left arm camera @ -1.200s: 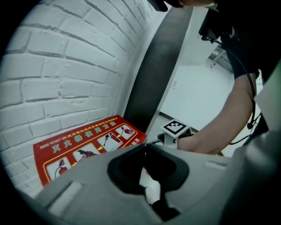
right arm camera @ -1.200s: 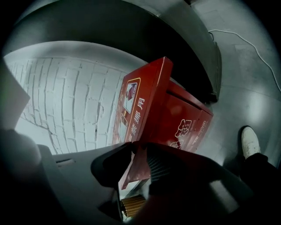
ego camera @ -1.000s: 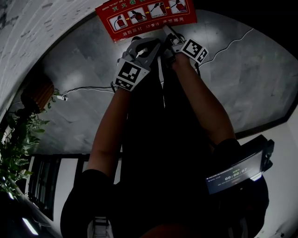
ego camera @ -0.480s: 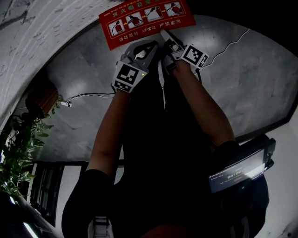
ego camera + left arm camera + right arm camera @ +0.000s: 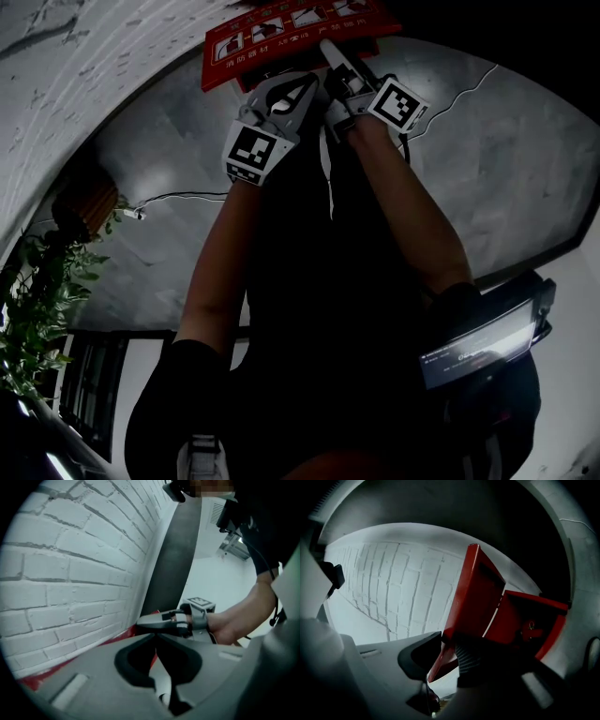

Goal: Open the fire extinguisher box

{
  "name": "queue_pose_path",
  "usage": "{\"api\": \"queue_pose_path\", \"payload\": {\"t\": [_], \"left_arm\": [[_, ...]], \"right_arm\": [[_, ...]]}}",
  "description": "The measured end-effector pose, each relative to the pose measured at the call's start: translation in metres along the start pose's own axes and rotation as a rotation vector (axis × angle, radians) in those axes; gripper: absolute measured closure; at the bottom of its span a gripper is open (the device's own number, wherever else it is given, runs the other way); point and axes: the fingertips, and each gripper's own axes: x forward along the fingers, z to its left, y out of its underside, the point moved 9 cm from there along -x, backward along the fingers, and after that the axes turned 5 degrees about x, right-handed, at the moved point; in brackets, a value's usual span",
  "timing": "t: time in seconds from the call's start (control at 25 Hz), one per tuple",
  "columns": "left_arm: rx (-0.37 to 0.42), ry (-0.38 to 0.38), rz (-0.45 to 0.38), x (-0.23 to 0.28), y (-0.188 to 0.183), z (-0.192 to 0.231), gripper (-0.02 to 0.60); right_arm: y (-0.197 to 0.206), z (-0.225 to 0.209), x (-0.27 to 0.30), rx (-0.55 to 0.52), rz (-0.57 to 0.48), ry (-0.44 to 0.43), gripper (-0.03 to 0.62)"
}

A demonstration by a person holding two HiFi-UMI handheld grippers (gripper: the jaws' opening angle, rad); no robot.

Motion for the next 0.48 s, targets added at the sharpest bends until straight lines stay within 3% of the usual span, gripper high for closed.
{"api": "queue_pose_path", "payload": {"t": [0.48], "left_arm": [[-0.027,-0.039,-0.049,-0.011,-0.007,0.025,0.575]], "right_arm": [[-0.043,0.027,0.064,-0.121,-0.020,-0.118,0.528]]}}
